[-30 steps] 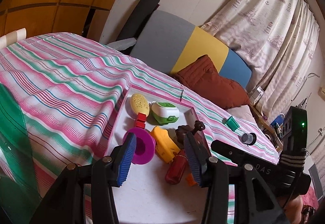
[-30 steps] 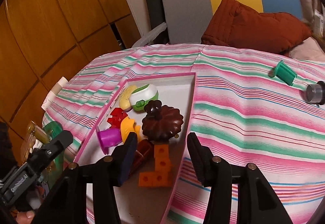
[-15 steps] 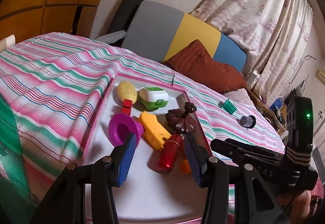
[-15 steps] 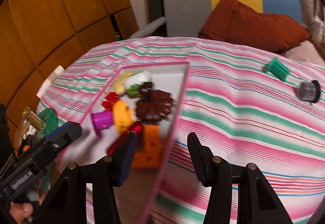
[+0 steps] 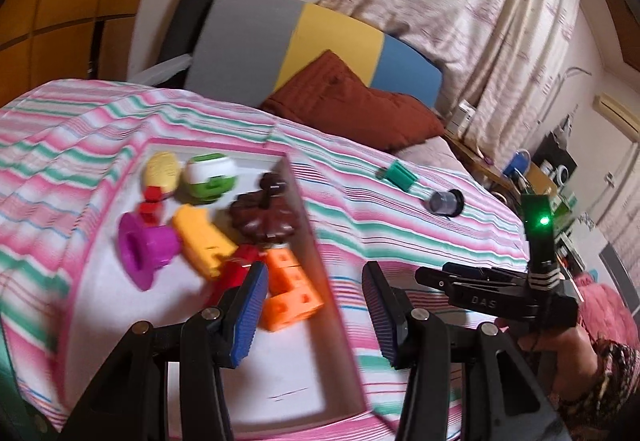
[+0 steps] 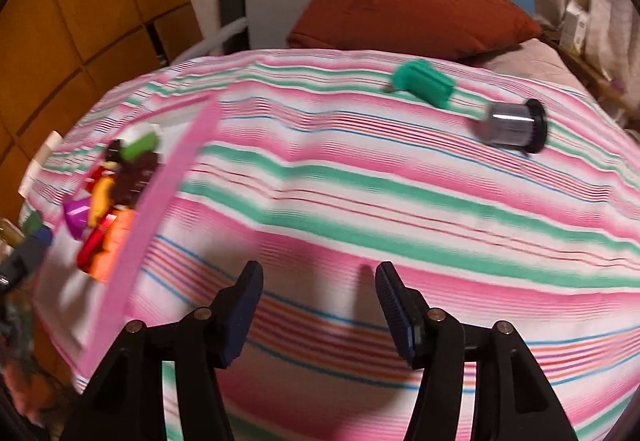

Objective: Organize rigid objects
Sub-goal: 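Move both tools toward the teal piece and grey-black canister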

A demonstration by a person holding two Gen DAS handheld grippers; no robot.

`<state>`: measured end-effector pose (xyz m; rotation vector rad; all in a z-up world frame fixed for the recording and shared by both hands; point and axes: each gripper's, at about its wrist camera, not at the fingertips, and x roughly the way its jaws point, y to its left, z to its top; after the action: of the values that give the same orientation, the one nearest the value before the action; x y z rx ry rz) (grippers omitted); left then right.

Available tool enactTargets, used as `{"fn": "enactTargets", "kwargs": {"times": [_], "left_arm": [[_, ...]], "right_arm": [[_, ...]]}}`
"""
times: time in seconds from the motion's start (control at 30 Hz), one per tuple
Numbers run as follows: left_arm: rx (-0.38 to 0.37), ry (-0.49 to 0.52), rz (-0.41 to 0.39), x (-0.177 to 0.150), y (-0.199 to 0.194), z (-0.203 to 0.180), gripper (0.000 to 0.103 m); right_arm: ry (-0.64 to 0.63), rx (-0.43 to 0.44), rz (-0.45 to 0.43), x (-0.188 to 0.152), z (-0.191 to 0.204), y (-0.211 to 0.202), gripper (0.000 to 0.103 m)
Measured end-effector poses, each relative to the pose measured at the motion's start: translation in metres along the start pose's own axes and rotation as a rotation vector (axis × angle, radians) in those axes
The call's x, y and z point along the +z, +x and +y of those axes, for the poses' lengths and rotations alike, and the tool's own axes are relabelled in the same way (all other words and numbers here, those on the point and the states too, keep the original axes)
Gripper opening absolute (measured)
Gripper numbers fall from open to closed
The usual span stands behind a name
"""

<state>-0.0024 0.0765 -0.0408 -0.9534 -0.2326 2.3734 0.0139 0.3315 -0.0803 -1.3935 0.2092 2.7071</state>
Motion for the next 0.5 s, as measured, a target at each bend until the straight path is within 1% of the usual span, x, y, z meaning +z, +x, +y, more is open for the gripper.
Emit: {"fn": "enactTargets", "kwargs": {"times": [0.2, 0.27, 0.33, 0.4, 0.5], "left_arm": [[-0.049, 0.059, 0.054, 0.011, 0.024, -0.038, 0.049], [-0.082, 0.080, 0.082, 0.018, 0.037, -0.057, 0.049], [-0.101, 0.099, 0.108, 0.026, 0.051, -0.075, 0.049], [-0.103, 0.129, 0.127, 0.034, 0.065, -0.093, 0.050], [-0.119, 0.157, 0.155, 0.046, 0.087, -0.116, 0.051]], "right_arm": [[0.028, -0.048, 0.033, -0.004, -0.050, 0.001, 0.061], [0.033, -0.054, 0.042, -0.003, -0.061, 0.000, 0.061], [0.066, -0.066, 0.042, -0.002, -0.076, -0.002, 0.061], [0.157, -0.066, 0.038, -0.001, -0.096, -0.004, 0.062], [0.275, -0.031, 0.055, -0.001, -0.117, -0.003, 0.063]]}}
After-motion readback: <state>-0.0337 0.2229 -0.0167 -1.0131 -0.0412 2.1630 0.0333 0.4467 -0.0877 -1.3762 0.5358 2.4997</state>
